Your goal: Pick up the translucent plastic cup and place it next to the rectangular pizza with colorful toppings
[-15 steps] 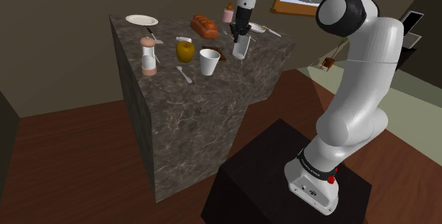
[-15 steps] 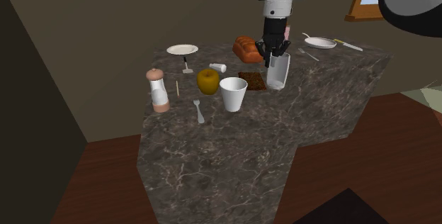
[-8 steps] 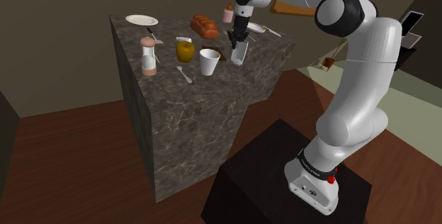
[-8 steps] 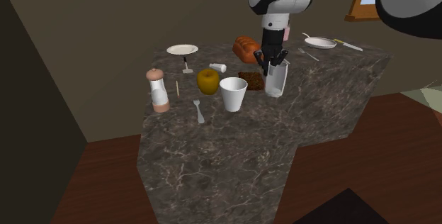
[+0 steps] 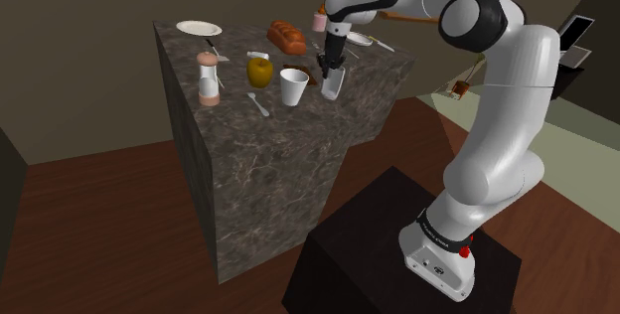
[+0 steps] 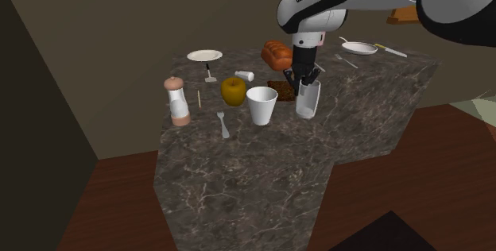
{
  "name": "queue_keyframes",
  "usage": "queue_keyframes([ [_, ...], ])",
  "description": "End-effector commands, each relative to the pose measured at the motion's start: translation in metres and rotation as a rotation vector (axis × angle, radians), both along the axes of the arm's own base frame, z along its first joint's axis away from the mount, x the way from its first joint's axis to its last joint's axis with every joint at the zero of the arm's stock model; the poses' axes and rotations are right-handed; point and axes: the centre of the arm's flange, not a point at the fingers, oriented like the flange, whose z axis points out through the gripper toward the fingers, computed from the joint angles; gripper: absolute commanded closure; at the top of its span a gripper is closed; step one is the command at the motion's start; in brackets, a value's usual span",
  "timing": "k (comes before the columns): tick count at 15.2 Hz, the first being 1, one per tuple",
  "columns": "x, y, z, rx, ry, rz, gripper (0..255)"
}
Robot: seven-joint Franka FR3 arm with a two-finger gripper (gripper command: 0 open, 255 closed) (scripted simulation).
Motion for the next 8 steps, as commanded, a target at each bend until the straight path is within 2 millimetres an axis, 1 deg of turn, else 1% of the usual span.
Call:
queue_keyframes([
  [1,0.0003,-0.0004,-0.0100,0.000,-0.001,0.000,255],
  [2,0.0003,-0.0004,-0.0165,0.000,-0.001,0.000,255],
  [8,0.0003,-0.0004,-0.0165,0.000,-0.001,0.000,255],
])
